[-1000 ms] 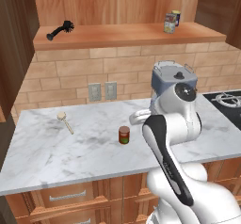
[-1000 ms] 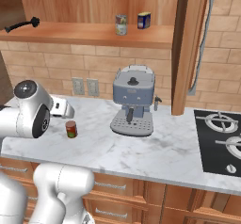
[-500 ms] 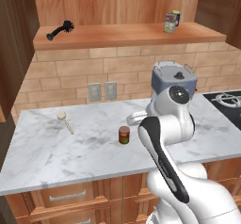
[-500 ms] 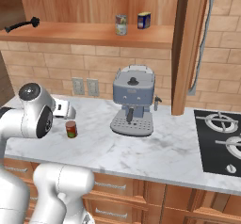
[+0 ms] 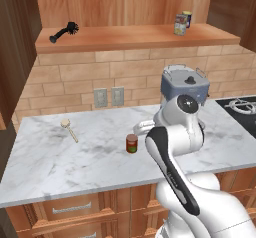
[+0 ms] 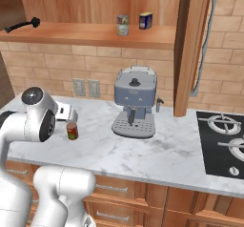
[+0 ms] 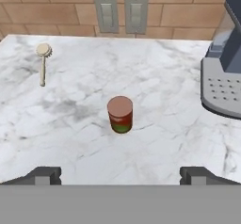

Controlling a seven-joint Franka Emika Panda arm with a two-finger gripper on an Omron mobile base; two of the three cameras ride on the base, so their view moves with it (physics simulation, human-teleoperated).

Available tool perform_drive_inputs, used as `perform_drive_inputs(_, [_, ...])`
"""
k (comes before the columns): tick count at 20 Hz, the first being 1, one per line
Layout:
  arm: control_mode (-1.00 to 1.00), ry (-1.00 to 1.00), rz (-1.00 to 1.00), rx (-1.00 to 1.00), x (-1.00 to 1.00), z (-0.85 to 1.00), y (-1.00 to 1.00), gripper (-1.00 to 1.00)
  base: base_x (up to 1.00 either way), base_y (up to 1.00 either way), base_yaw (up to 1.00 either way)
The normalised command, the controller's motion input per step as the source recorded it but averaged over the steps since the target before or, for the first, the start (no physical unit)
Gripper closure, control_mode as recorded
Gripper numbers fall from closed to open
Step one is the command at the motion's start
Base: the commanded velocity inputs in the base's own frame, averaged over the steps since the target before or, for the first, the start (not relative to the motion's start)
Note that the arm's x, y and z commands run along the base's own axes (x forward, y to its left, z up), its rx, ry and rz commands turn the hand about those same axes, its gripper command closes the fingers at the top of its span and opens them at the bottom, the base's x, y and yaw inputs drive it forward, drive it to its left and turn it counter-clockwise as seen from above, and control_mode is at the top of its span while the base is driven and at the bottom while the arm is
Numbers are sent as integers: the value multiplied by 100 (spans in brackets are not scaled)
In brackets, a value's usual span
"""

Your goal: Pick the cans from the counter and place them in their designated side in the cabinet.

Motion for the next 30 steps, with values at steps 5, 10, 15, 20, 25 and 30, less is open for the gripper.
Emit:
perform_drive_inputs(5, [-100, -4, 0, 2, 5, -10, 2, -100, 0, 0, 0])
perform_drive_inputs(10, [-100, -3, 0, 2, 5, -14, 1, -100, 0, 0, 0])
perform_drive_inputs(15, [-100, 0, 0, 0, 9, -19, 3, -100, 0, 0, 0])
perform_drive_inputs(20, [-100, 0, 0, 0, 11, -20, 3, -100, 0, 0, 0])
perform_drive_inputs(25, [-100, 0, 0, 0, 13, -15, 3, -100, 0, 0, 0])
perform_drive_inputs(30, [-100, 0, 0, 0, 18, -14, 4, -100, 0, 0, 0])
